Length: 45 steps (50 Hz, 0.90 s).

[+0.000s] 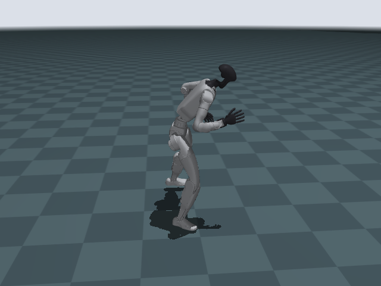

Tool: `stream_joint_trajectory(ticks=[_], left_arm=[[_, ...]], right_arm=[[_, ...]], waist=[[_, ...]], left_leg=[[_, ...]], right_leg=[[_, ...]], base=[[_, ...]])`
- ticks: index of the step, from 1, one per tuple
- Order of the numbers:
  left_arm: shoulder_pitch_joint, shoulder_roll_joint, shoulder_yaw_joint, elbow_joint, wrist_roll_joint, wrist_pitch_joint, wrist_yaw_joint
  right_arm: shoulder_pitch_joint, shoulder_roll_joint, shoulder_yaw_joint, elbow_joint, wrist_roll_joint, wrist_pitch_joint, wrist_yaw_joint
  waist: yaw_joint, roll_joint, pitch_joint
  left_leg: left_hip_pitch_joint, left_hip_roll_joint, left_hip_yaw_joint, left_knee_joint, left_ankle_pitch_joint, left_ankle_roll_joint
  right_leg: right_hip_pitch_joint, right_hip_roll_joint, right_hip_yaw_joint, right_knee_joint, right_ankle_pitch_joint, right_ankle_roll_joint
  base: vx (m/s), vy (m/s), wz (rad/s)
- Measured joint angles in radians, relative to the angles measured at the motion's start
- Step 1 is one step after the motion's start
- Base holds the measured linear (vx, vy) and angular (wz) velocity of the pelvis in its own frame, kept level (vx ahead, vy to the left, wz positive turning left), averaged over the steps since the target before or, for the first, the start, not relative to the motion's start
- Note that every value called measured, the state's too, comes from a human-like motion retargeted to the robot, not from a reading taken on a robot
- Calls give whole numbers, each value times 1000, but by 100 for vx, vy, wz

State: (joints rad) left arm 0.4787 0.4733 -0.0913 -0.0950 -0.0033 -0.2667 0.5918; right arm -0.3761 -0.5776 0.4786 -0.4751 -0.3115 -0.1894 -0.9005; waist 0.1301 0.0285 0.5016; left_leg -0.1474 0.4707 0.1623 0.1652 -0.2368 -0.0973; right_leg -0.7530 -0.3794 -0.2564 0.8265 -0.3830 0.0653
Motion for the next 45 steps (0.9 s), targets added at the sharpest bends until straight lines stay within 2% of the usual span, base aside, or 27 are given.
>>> stream_joint_trajectory(ticks=[2, 3, 5, 6, 7, 9, 10, 11, 13, 15, 17, 19, 20, 22, 23, 25, 27, 30, 32, 35, 38, 42, 45], left_arm=[[-26, -8, 4, 29, -55, 16, -84], [-34, -3, -5, 31, -92, 6, -123], [-62, 26, -39, 15, -203, 24, -190], [-84, 61, -65, 16, -204, 56, -224], [-107, 97, -95, 18, -201, 78, -251], [-154, 167, -162, 27, -190, 70, -273], [-173, 194, -191, 30, -196, 53, -281], [-160, 211, -191, 13, -203, 40, -304], [-123, 241, -160, -30, -232, 24, -346], [-62, 258, -81, -90, -284, 34, -381], [22, 240, 27, -163, -330, 60, -406], [71, 205, 105, -202, -366, 88, -401], [84, 186, 129, -209, -381, 104, -394], [63, 144, 150, -194, -408, 149, -380], [37, 122, 152, -179, -410, 167, -377], [-36, 69, 146, -139, -380, 182, -372], [-138, -4, 129, -94, -368, 152, -342], [-249, -105, 89, -78, -408, 102, -288], [-307, -150, 17, -93, -491, 87, -264], [-372, -183, -146, -112, -617, 75, -247], [-391, -191, -265, -110, -637, 88, -208], [-354, -197, -316, -118, -646, 131, -191], [-310, -186, -292, -124, -684, 166, -270]], right_arm=[[42, -226, -125, -62, 251, -13, 209], [91, -318, -192, -38, 567, -94, 346], [163, -393, -337, 155, 1454, -191, 614], [123, -440, -403, 393, 1575, -119, 667], [67, -490, -454, 646, 1633, -62, 688], [-155, -597, -487, 1237, 1513, -24, 611], [-317, -647, -491, 1551, 1471, -18, 578], [-445, -724, -539, 1749, 1435, 18, 568], [-610, -866, -588, 1975, 1398, 72, 569], [-643, -949, -536, 1991, 1410, 109, 621], [-626, -1007, -445, 1897, 1410, 135, 718], [-652, -1076, -426, 1809, 1368, 154, 750], [-678, -1110, -438, 1774, 1350, 162, 745], [-746, -1138, -481, 1690, 1338, 168, 703], [-772, -1133, -497, 1641, 1344, 157, 679], [-790, -1087, -507, 1527, 1379, 102, 639], [-733, -1004, -491, 1376, 1424, -17, 576], [-566, -841, -531, 1124, 1447, -158, 502], [-418, -698, -604, 940, 1476, -196, 489], [-224, -500, -658, 735, 1511, -196, 500], [-109, -355, -594, 644, 1473, -178, 476], [14, -166, -516, 530, 1413, -142, 461], [100, -34, -470, 441, 1379, -100, 508]], waist=[[-46, -12, -28], [-67, -19, -57], [-99, -39, -113], [-103, -54, -137], [-104, -67, -160], [-89, -81, -201], [-78, -79, -219], [-67, -62, -238], [-36, -18, -271], [-8, 23, -296], [-27, 35, -309], [-48, 37, -314], [-52, 34, -318], [-56, 10, -315], [-58, -1, -310], [-60, -10, -299], [-56, 0, -286], [-73, 17, -262], [-102, 2, -236], [-125, -27, -222], [-120, -39, -245], [-94, -57, -283], [-64, -72, -301]], left_leg=[[39, -9, 29, -61, -11, 4], [42, -24, 30, -64, -25, 0], [32, -83, -18, -29, -44, -19], [30, -135, -80, -5, -44, -35], [31, -189, -147, 12, -42, -51], [47, -299, -297, 11, -33, -87], [58, -345, -368, -4, -27, -103], [65, -365, -425, -30, -16, -111], [67, -362, -495, -66, 4, -124], [58, -329, -465, -67, 13, -117], [52, -310, -378, -28, -41, -77], [60, -276, -323, 8, -140, -46], [69, -260, -312, 16, -188, -37], [90, -238, -324, 29, -244, -50], [101, -225, -333, 36, -254, -64], [120, -184, -341, 50, -235, -78], [129, -130, -325, 58, -165, -63], [113, -38, -262, 85, -25, -31], [86, -26, -217, 120, 33, -15], [36, -66, -158, 163, 56, -7], [-6, -107, -40, 179, 82, 9], [-30, -153, 101, 175, 110, 42], [-33, -212, 89, 145, 81, 38]], right_leg=[[26, 34, -35, -33, -12, 27], [47, 55, -53, -71, -10, 31], [119, 108, -91, -192, 18, 18], [169, 135, -107, -262, 54, 7], [216, 162, -118, -326, 98, 0], [287, 222, -99, -403, 232, 20], [308, 257, -65, -420, 314, 46], [311, 306, 12, -413, 395, 99], [315, 401, 147, -378, 502, 184], [315, 392, 164, -299, 476, 197], [327, 215, 59, -239, 356, 135], [366, 35, -48, -304, 258, 82], [389, -45, -92, -375, 224, 71], [438, -163, -167, -547, 233, 93], [462, -197, -196, -613, 261, 129], [482, -212, -212, -656, 317, 152], [445, -176, -194, -575, 338, 170], [375, -118, -210, -376, 263, 145], [379, -99, -240, -313, 217, 106], [410, -73, -283, -298, 176, 43], [424, -39, -308, -327, 175, 1], [456, 16, -328, -408, 199, 6], [490, 63, -329, -474, 218, 22]], base=[[31, -68, -2], [34, -70, 5], [35, -72, 8], [35, -73, 6], [34, -73, 2], [33, -71, -6], [33, -69, -16], [34, -70, -21], [36, -73, -30], [39, -64, -6], [40, -52, 68], [36, -62, 91], [33, -75, 76], [32, -88, 60], [30, -96, 40], [26, -96, 8], [20, -92, -33], [19, -90, -16], [19, -82, 39], [17, -67, 54], [15, -53, 32], [17, -45, 7], [18, -36, -21]])
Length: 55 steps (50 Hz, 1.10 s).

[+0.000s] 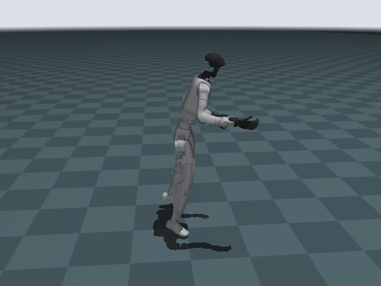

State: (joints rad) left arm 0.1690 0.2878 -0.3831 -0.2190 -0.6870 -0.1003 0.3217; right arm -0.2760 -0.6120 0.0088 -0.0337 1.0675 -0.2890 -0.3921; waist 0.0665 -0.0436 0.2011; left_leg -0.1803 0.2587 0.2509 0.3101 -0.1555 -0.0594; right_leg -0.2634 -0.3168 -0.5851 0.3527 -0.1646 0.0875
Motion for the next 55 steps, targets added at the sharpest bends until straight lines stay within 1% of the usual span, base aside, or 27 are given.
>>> stream_joint_trajectory(ticks=[2, 5, 8, 10, 13, 15, 17, 20, 22, 23, 25, 28, 30, 32, 35, 36, 38, 40, 42, 43, 45, 47, 48, 50, 52, 53, 55], left_arm=[[21, 18, 19, 4, 2, 16, -41], [38, 50, 24, 14, 27, 19, -51], [45, 69, 17, 17, 38, 11, -45], [45, 70, 12, 16, 19, 10, -47], [22, 53, -17, 15, -86, -13, -41], [-6, 51, -58, 15, -200, -41, -39], [-48, 77, -106, 16, -349, -62, -59], [-117, 153, -170, 6, -583, -79, -122], [-158, 215, -198, -5, -702, -92, -175], [-173, 245, -206, -9, -750, -97, -201], [-178, 295, -211, -8, -834, -108, -249], [-122, 327, -176, 1, -911, -139, -298], [-64, 315, -129, 5, -934, -169, -316], [0, 248, -61, 20, -898, -193, -289], [93, 116, 92, 39, -798, -211, -181], [128, 71, 152, 33, -769, -209, -140], [193, -3, 262, 13, -710, -198, -78], [259, -34, 337, -18, -614, -179, -53], [299, 5, 360, -49, -422, -137, -56], [303, 50, 355, -61, -301, -110, -66], [290, 172, 316, -89, -51, -65, -101], [263, 313, 252, -131, 168, -45, -144], [246, 382, 223, -155, 262, -40, -163], [206, 502, 181, -203, 397, -30, -183], [168, 588, 175, -253, 424, -18, -183], [160, 621, 186, -282, 411, -13, -188], [155, 663, 219, -334, 363, -3, -196]], right_arm=[[53, 75, 50, -50, -20, 22, 36], [124, 173, 147, -110, -46, 26, 66], [177, 247, 246, -155, -52, 27, 95], [200, 284, 305, -183, -42, 42, 124], [209, 322, 374, -221, -13, 75, 152], [209, 343, 412, -245, -6, 87, 143], [202, 363, 449, -263, -24, 81, 105], [171, 380, 516, -280, -77, 51, 37], [130, 374, 561, -287, -124, 39, 7], [107, 367, 579, -288, -155, 38, -5], [73, 356, 613, -285, -236, 43, -37], [59, 375, 651, -273, -323, 38, -81], [62, 411, 670, -255, -343, 25, -103], [62, 450, 687, -222, -334, 6, -132], [87, 501, 685, -213, -212, -15, -158], [110, 493, 672, -242, -141, -15, -137], [164, 435, 629, -323, -26, -9, -77], [237, 304, 549, -416, 36, -16, -2], [306, 118, 410, -430, 60, -20, 73], [327, 23, 329, -385, 66, -1, 120], [340, -152, 179, -187, 94, 85, 265], [284, -287, 84, 152, 91, 188, 399], [224, -345, 59, 353, 61, 227, 429], [39, -453, 45, 798, -46, 261, 388], [-244, -579, 9, 1251, -154, 286, 271], [-380, -664, -47, 1420, -176, 309, 224], [-605, -846, -199, 1584, -105, 347, 167]], waist=[[27, -12, -5], [65, -27, -11], [95, -30, -16], [105, -23, -19], [96, -3, -7], [80, 9, 22], [65, 15, 74], [57, 30, 178], [59, 52, 255], [62, 64, 288], [65, 89, 315], [48, 126, 319], [36, 154, 319], [24, 167, 319], [44, 150, 319], [51, 136, 318], [58, 102, 300], [53, 56, 235], [31, 0, 156], [17, -30, 122], [-10, -76, 62], [-17, -74, 8], [-12, -59, -14], [15, -19, -36], [53, 25, -23], [68, 45, -12], [84, 75, 13]], left_leg=[[2, -60, -90, -41, -37, -12], [7, -142, -237, -120, -87, -18], [7, -174, -301, -186, -112, -7], [5, -153, -272, -192, -109, 15], [3, -80, -214, -136, -141, 55], [2, -44, -223, -78, -181, 58], [-29, -29, -235, 19, -211, 44], [-114, -18, -222, 225, -242, 30], [-162, -4, -222, 345, -274, 25], [-181, 3, -229, 393, -295, 22], [-240, 18, -254, 473, -339, 17], [-340, 39, -301, 563, -371, 4], [-394, 62, -326, 585, -364, -7], [-401, 82, -323, 540, -339, -14], [-294, 157, -266, 340, -241, -60], [-216, 190, -241, 229, -168, -69], [-53, 252, -194, -2, 18, -65], [56, 287, -165, -171, 209, -39], [83, 238, -186, -196, 269, -32], [78, 181, -217, -167, 251, -41], [45, 30, -291, -70, 190, -91], [12, -96, -345, -7, 125, -149], [3, -138, -368, 0, 81, -168], [4, -192, -422, -26, -11, -175], [15, -212, -455, -53, -55, -155], [16, -212, -447, -50, -66, -141], [17, -190, -381, -5, -128, -100]], right_leg=[[24, 32, 6, -37, 10, 14], [60, 80, 21, -82, 22, 39], [79, 130, 50, -77, 25, 54], [59, 157, 73, -4, 27, 57], [-55, 159, 150, 263, 69, 88], [-130, 142, 213, 443, 104, 130], [-166, 70, 232, 556, 81, 135], [-163, -113, 206, 591, -8, 52], [-153, -213, 207, 521, -50, -12], [-153, -252, 213, 470, -64, -43], [-189, -308, 234, 354, -67, -101], [-276, -333, 321, 231, -31, -124], [-359, -325, 388, 256, -31, -130], [-442, -335, 400, 352, -69, -97], [-533, -300, 388, 487, -150, -96], [-521, -267, 374, 497, -166, -88], [-469, -192, 328, 492, -192, -72], [-390, -104, 260, 425, -203, -57], [-281, -15, 190, 282, -157, -44], [-226, 24, 166, 205, -104, -33], [-150, 89, 178, 101, 61, 8], [-125, 158, 289, 70, 236, 87], [-117, 190, 351, 61, 288, 123], [-88, 193, 395, 31, 287, 146], [-44, 105, 312, -47, 195, 104], [-23, 48, 257, -102, 149, 86], [-1, -75, 162, -213, 78, 83]], base=[[18, -30, -44], [19, -24, -52], [18, -18, -59], [16, -15, -60], [12, -15, -40], [8, -20, 7], [4, -25, 48], [-1, -28, 67], [-4, -32, 47], [-5, -35, 22], [-5, -40, 6], [-5, -49, 13], [-3, -57, 9], [3, -66, -19], [15, -87, -80], [31, -102, -98], [43, -111, -87], [54, -116, -62], [58, -121, -29], [55, -121, -2], [51, -117, 15], [45, -109, 7], [43, -105, -19], [42, -103, -43], [42, -102, -46], [42, -104, -24], [41, -107, 0]])
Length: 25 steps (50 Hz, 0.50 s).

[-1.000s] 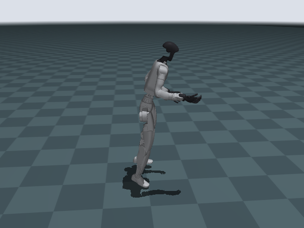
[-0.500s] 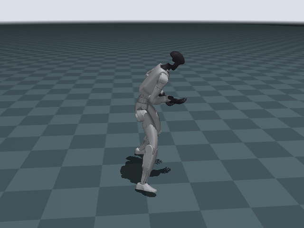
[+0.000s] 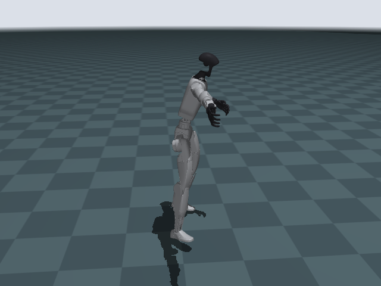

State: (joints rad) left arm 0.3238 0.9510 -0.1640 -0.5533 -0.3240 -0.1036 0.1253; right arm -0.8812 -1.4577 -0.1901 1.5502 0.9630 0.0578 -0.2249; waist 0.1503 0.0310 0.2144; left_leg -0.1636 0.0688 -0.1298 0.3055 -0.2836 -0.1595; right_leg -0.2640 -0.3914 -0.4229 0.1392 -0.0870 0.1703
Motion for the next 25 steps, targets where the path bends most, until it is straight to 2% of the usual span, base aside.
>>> stream_joint_trajectory(ticks=[2, 3, 5, 7, 8, 10, 11, 12, 15, 17, 20, 23, 25], left_arm=[[-22, 23, 30, -35, -49, 12, 2], [-36, 33, 41, -41, -60, 13, 5], [-69, 33, 50, -21, -68, 17, 14], [-104, -21, 34, 43, -74, 31, 24], [-122, -67, 21, 79, -83, 38, 26], [-156, -186, 0, 149, -119, 35, 26], [-172, -254, -2, 181, -148, 22, 23], [-186, -319, -6, 209, -180, 9, 22], [-205, -492, -50, 268, -313, -31, 45], [-206, -578, -105, 302, -385, -56, 76], [-191, -626, -164, 334, -412, -75, 88], [-159, -594, -186, 340, -430, -80, 36], [-135, -562, -190, 338, -452, -79, -4]], right_arm=[[-136, -122, -82, -3, 112, 24, 4], [-162, -147, -78, -32, 140, 25, 19], [-163, -146, -12, -127, 155, 4, 46], [-140, -79, 80, -281, 178, -54, 43], [-128, -33, 114, -373, 207, -90, 34], [-89, 79, 140, -569, 259, -175, 12], [-43, 152, 117, -679, 257, -229, -13], [7, 226, 89, -785, 247, -279, -40], [177, 460, -1, -1047, 178, -401, -149], [269, 611, -25, -1165, 132, -439, -214], [393, 812, -23, -1278, 66, -453, -258], [523, 988, 18, -1350, 4, -442, -259], [607, 1090, 63, -1386, -16, -442, -249]], waist=[[14, 1, 41], [23, -7, 61], [36, -30, 99], [28, -48, 113], [16, -53, 111], [-26, -52, 108], [-47, -40, 109], [-66, -30, 110], [-101, -15, 123], [-109, -21, 125], [-89, -31, 117], [-42, -35, 97], [-15, -35, 72]], left_leg=[[11, 52, 69, 85, -130, 35], [17, 85, 82, 129, -192, 35], [20, 156, 77, 224, -274, -6], [13, 232, 49, 281, -272, -63], [17, 261, 32, 285, -256, -73], [48, 309, 1, 240, -201, -44], [61, 344, -1, 201, -164, -14], [72, 378, 3, 165, -129, 13], [80, 425, 64, 108, -57, 51], [68, 377, 120, 109, -46, 39], [51, 254, 223, 106, -52, 2], [50, 117, 290, 56, -67, -16], [48, 34, 306, 12, -82, 4]], right_leg=[[-4, -126, -59, -81, -51, 34], [-10, -181, -80, -110, -80, 57], [-18, -265, -133, -133, -131, 89], [-27, -300, -201, -97, -78, 92], [-30, -315, -231, -60, -5, 92], [-48, -337, -254, 52, 164, 83], [-80, -333, -246, 143, 183, 63], [-111, -327, -241, 235, 182, 43], [-166, -302, -255, 444, 43, -14], [-146, -269, -292, 428, 6, -27], [-88, -190, -348, 282, 20, -32], [-22, -96, -391, 119, 44, -25], [20, -40, -422, 37, 46, -18]], base=[[38, -114, 14], [36, -120, 9], [36, -125, -2], [36, -129, -5], [41, -122, 14], [40, -114, 35], [32, -109, 39], [25, -107, 34], [21, -96, 31], [17, -78, 23], [15, -64, 4], [15, -56, -3], [15, -52, 17]])
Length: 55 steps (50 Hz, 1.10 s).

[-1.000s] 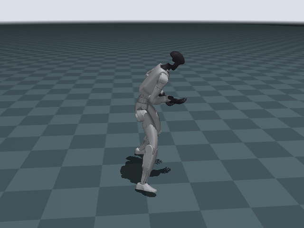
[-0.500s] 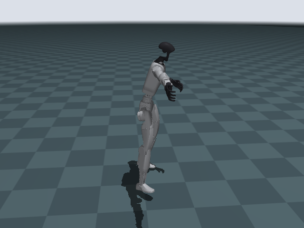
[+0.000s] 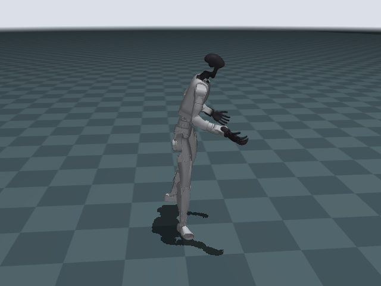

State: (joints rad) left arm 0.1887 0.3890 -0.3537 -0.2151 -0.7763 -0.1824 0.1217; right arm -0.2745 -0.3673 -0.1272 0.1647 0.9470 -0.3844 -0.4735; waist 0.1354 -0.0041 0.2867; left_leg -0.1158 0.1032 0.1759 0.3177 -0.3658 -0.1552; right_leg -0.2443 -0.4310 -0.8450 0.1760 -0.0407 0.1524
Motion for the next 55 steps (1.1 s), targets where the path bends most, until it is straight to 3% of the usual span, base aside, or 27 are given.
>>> stream_joint_trajectory(ticks=[4, 7, 10, 13, 15, 18, 20, 23, 25, 27, 28, 30, 32, 37, 40, 43, 46, 50, 55], left_arm=[[25, 45, 12, 8, -47, 10, -45], [14, 53, 26, 18, -100, 22, -38], [-20, 56, 21, 25, -176, 15, 13], [-59, 75, -20, 33, -284, -11, 52], [-79, 96, -36, 42, -336, -21, 58], [-70, 109, -30, 54, -360, -13, 46], [-39, 111, 0, 52, -371, -13, 34], [17, 118, 94, 61, -321, 10, 35], [45, 128, 178, 84, -216, 14, 59], [52, 135, 295, 120, -6, 43, 95], [56, 139, 357, 134, 107, 55, 98], [51, 143, 444, 148, 223, 43, 113], [25, 190, 476, 141, 292, 30, 141], [-57, 507, 498, 83, 643, 58, 161], [-113, 696, 480, 45, 731, 64, 142], [-151, 838, 468, 20, 731, 53, 98], [-172, 945, 474, -4, 752, 53, 28], [-196, 1025, 470, -26, 776, 65, -47], [-202, 1060, 478, -2, 774, 86, -97]], right_arm=[[141, 145, 117, -47, -3, 2, 42], [209, 199, 222, -72, 31, 31, 87], [249, 218, 342, -115, 140, 72, 131], [289, 220, 441, -175, 270, 110, 173], [311, 224, 502, -206, 340, 123, 201], [342, 196, 573, -219, 431, 144, 252], [342, 178, 614, -218, 460, 168, 277], [306, 172, 656, -216, 436, 209, 284], [283, 166, 654, -228, 363, 207, 273], [262, 153, 611, -259, 211, 218, 272], [260, 138, 569, -282, 118, 221, 284], [260, 61, 461, -331, -90, 206, 294], [265, -69, 328, -373, -299, 203, 293], [410, -456, -55, -435, -631, 213, 305], [573, -633, -281, -444, -713, 216, 316], [713, -766, -478, -407, -793, 242, 370], [810, -862, -626, -348, -874, 282, 475], [859, -926, -710, -296, -923, 321, 575], [829, -921, -690, -320, -882, 334, 628]], waist=[[30, 10, -64], [36, 24, -95], [24, 53, -102], [-18, 75, -95], [-8, 110, -110], [-13, 136, -109], [-10, 144, -106], [-28, 136, -91], [-48, 109, -74], [-48, 94, -65], [-44, 102, -66], [-38, 115, -73], [-42, 123, -90], [-34, 101, -146], [12, 69, -191], [46, 32, -240], [64, 8, -285], [75, -15, -320], [104, -55, -331]], left_leg=[[-12, -94, -14, -59, -49, 115], [-11, -53, -23, -56, -61, 182], [11, 64, -33, -57, -45, 157], [31, 129, -70, -71, -36, 102], [15, 219, -74, -76, -12, 60], [64, 220, -94, -105, 2, 76], [92, 227, -86, -124, 7, 86], [124, 251, -74, -145, 7, 83], [151, 258, -77, -149, 7, 63], [165, 276, -81, -156, 30, 79], [167, 302, -84, -161, 52, 83], [153, 343, -74, -167, 115, 88], [107, 368, -7, -171, 193, 96], [5, 291, 310, -160, 264, 49], [-23, 180, 351, -147, 205, 27], [-27, 78, 299, -167, 115, 64], [-20, 53, 264, -205, 102, 103], [-4, 75, 225, -249, 129, 93], [6, 86, 226, -256, 123, 95]], right_leg=[[49, 84, -53, -52, -26, 18], [41, 117, -59, 43, -54, 3], [-36, 88, -10, 339, -42, -11], [-175, 24, 222, 654, 53, 88], [-263, 78, 354, 716, 68, 109], [-220, -65, 400, 672, -32, 90], [-171, -154, 363, 545, -103, 32], [-109, -168, 410, 253, -180, -51], [-55, -148, 512, 84, -119, 59], [-59, -128, 577, 74, -44, 42], [-73, -112, 569, 115, -58, 15], [-80, -94, 510, 182, -86, 97], [-68, -83, 447, 211, -88, 106], [49, -91, 252, 144, -80, 8], [109, -72, 151, 66, -62, -12], [158, -38, 77, -11, -53, -1], [202, 3, 20, -68, -52, 7], [255, 48, -29, -113, -58, 14], [258, 55, -31, -94, -66, 14]], base=[[13, -44, 28], [9, -38, 4], [8, -34, 2], [9, -36, 58], [0, -52, 9], [17, -33, 29], [14, -43, 0], [13, -64, -4], [18, -78, 18], [18, -68, 3], [14, -61, 10], [10, -60, 48], [9, -54, 125], [3, -35, 172], [-2, -22, 117], [-2, -15, 84], [0, -9, 68], [3, -4, 47], [1, 0, 5]])
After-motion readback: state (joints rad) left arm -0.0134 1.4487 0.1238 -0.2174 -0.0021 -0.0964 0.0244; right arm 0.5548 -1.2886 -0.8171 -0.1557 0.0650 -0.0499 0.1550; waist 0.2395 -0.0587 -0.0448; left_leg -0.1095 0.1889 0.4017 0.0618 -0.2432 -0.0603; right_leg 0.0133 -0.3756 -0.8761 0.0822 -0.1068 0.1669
